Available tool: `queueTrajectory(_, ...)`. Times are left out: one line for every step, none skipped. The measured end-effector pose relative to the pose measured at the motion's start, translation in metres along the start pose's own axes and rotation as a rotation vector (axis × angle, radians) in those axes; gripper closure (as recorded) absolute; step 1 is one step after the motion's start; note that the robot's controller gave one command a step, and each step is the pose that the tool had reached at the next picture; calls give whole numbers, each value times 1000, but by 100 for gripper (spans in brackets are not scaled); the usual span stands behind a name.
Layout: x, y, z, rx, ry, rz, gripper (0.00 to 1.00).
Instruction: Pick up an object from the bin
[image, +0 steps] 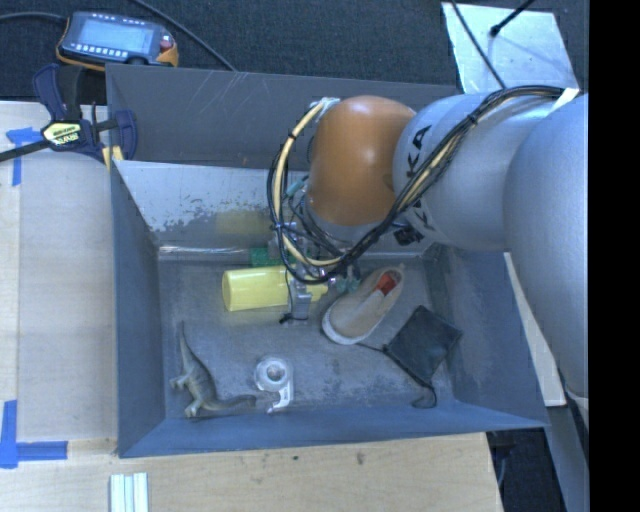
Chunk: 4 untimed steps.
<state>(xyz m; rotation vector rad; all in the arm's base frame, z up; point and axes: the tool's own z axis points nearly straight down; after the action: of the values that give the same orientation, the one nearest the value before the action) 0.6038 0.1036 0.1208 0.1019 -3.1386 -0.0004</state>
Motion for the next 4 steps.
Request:
queueTrajectory(-17,4,-22,-1,-7,37,0)
queueTrajectory(-23,11,52,-1,-8,79,0)
queueTrajectory(-29,10,41,-4,-24,118,100)
queueTrajectory(-29,10,41,-4,-24,118,100)
